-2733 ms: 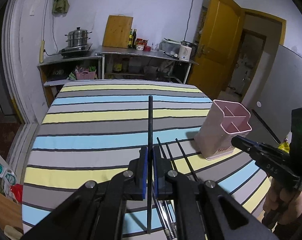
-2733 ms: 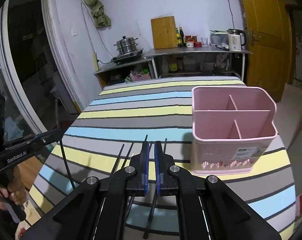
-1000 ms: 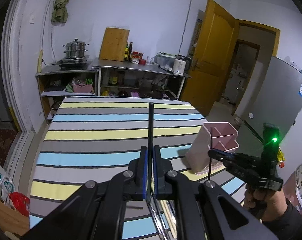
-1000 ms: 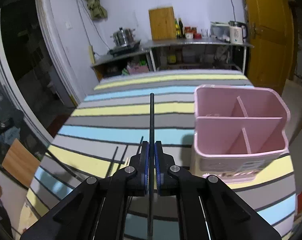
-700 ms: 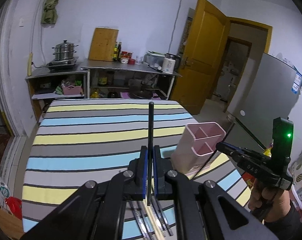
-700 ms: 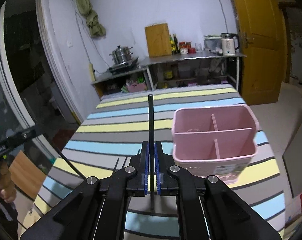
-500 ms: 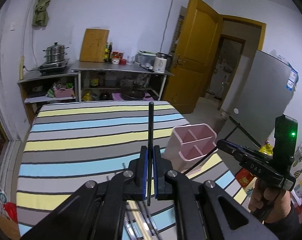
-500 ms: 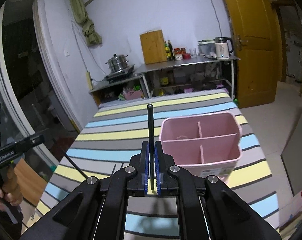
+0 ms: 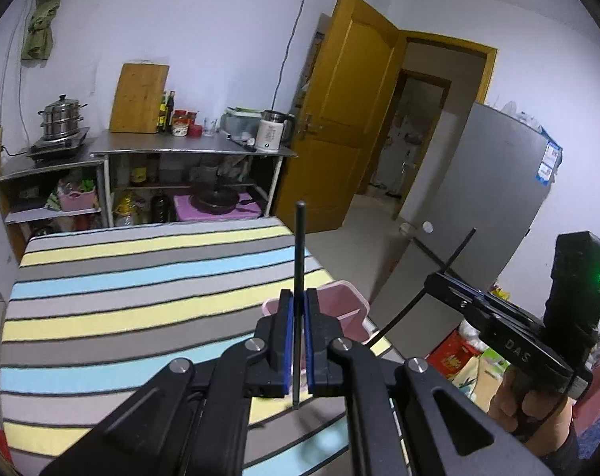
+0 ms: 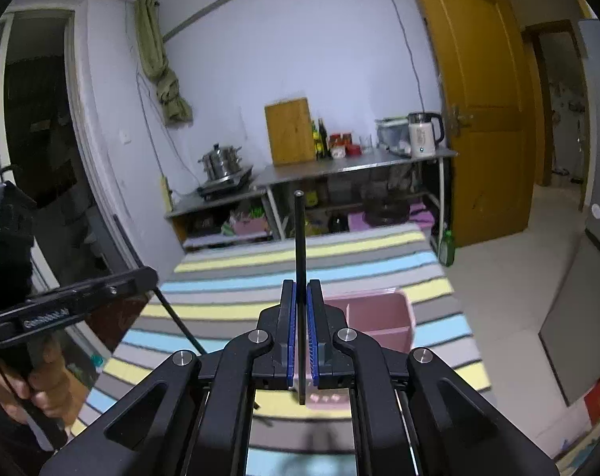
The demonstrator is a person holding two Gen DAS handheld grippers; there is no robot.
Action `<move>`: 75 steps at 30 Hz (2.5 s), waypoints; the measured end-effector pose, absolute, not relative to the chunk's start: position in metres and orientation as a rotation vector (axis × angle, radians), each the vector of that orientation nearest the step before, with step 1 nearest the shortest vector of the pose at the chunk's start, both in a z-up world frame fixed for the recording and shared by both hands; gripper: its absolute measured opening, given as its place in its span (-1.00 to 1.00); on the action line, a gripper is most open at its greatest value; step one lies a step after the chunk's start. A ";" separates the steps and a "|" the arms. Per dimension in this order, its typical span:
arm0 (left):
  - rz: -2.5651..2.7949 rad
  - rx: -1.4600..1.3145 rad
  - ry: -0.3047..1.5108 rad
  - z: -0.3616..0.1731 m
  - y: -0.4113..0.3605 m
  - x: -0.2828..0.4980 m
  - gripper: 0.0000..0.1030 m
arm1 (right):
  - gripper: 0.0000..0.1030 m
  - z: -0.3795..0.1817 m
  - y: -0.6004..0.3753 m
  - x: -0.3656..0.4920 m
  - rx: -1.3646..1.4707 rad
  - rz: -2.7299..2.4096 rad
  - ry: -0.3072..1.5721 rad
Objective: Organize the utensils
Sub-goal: 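Lift the left gripper's chopstick toward the pink holder while the right gripper carries its chopstick there, then lower the left gripper's chopstick into the holder and open it while the right gripper releases its chopstick, then move both open grippers back to the remaining chopsticks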
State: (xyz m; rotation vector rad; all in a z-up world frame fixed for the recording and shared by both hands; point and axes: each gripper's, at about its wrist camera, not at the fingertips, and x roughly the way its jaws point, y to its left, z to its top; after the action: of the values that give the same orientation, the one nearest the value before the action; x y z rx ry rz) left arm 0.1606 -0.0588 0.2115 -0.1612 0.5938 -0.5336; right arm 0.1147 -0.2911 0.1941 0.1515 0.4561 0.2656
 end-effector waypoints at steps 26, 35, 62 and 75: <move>-0.524 -0.161 0.760 0.137 -0.104 0.238 -0.89 | -0.89 0.110 -0.313 0.188 0.234 0.236 0.623; -0.532 -0.179 0.708 0.147 -0.091 0.222 -0.82 | -0.71 0.123 -0.316 0.172 0.217 0.205 0.551; -0.320 -0.201 0.588 0.083 0.018 0.088 -0.74 | -0.70 0.074 -0.251 0.064 0.135 0.302 0.579; -0.244 -0.213 0.696 0.032 0.037 0.097 -0.66 | -0.70 0.046 -0.223 0.070 0.117 0.357 0.652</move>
State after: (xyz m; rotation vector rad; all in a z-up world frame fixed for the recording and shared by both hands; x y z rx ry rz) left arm 0.0967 0.0367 0.0315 -0.2132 0.6965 -0.2437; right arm 0.0699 -0.2227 0.0461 0.1167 0.6524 0.3574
